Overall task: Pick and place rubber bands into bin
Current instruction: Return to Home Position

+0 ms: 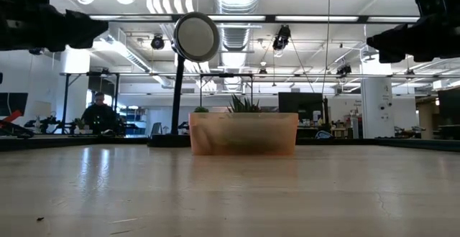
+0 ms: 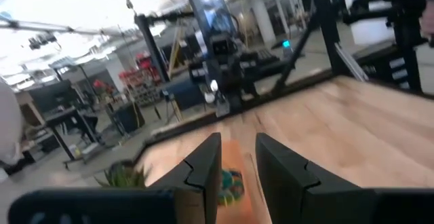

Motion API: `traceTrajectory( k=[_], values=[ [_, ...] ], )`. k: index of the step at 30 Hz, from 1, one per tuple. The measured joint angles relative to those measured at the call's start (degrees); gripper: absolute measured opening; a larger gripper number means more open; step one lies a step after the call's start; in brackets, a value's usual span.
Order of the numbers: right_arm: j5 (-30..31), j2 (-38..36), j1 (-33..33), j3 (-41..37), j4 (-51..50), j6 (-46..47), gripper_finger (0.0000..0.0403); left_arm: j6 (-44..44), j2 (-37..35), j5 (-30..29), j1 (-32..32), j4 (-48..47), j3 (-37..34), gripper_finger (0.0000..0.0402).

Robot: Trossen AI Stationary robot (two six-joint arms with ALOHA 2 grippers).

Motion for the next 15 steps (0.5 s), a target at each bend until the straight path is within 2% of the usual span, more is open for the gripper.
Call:
traceTrajectory(
  k=[3, 15],
  values=[
    [0.0, 0.4, 0.0, 0.0, 0.0, -0.4, 0.0068, -0.5, -1.5, 0.0, 0.0, -3.3, 0.0, 0.0077],
    [0.0, 3.0, 0.0, 0.0, 0.0, 0.3, 0.0068, 0.7, -1.6, 2.8, 0.0, -3.7, -0.1, 0.0077]
  ],
)
